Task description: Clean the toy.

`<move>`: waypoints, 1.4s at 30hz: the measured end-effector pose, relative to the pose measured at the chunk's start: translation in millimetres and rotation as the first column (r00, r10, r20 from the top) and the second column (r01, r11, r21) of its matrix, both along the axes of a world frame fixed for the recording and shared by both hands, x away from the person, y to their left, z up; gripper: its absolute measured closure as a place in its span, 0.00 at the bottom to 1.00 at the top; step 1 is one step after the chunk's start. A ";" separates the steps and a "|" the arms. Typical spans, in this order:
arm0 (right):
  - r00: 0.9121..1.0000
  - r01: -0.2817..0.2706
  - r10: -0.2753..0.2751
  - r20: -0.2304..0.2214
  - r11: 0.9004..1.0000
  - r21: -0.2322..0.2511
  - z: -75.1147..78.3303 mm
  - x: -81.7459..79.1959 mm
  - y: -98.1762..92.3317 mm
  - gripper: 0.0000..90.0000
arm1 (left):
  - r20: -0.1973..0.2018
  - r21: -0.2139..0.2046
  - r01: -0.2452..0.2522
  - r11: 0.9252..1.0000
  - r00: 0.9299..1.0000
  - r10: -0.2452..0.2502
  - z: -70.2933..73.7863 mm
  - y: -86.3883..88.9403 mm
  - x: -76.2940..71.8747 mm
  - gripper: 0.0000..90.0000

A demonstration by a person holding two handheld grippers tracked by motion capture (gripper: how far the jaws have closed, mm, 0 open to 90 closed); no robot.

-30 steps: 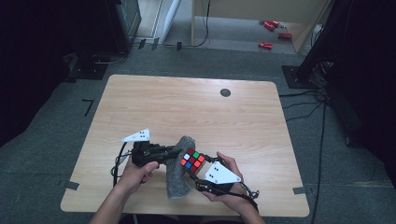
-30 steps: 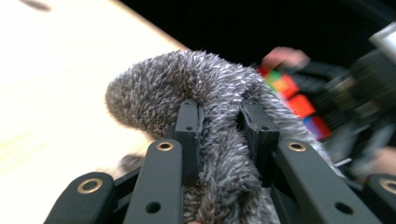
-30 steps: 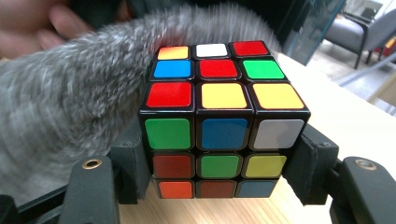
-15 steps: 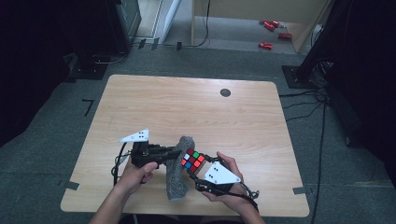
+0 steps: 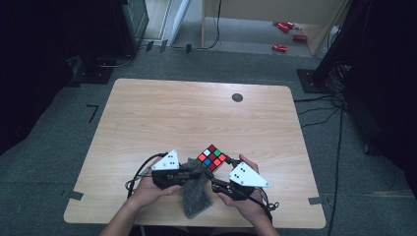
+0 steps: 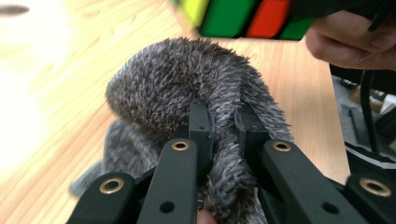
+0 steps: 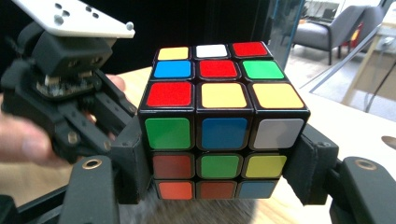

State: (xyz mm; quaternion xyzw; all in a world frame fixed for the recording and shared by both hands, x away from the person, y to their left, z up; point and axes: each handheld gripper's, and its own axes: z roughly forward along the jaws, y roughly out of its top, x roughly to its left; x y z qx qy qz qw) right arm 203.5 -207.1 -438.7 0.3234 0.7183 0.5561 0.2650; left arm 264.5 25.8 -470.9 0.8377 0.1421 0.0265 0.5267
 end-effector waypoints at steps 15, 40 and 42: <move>0.997 0.055 -0.055 -0.061 0.998 0.003 -3.5 5.7 -2.2 0.39 | -0.073 -0.110 -0.125 0.986 0.990 0.118 1.3 12.0 7.2 0.89; 0.994 0.086 -0.087 -0.065 0.996 -0.021 -8.3 10.3 -9.1 0.39 | -0.158 -0.155 -0.135 0.979 0.981 0.111 5.4 7.2 7.1 0.87; 0.994 0.087 -0.088 -0.071 0.996 -0.017 -8.8 10.0 -8.8 0.39 | -0.159 -0.155 -0.138 0.978 0.981 0.113 5.2 8.3 8.1 0.87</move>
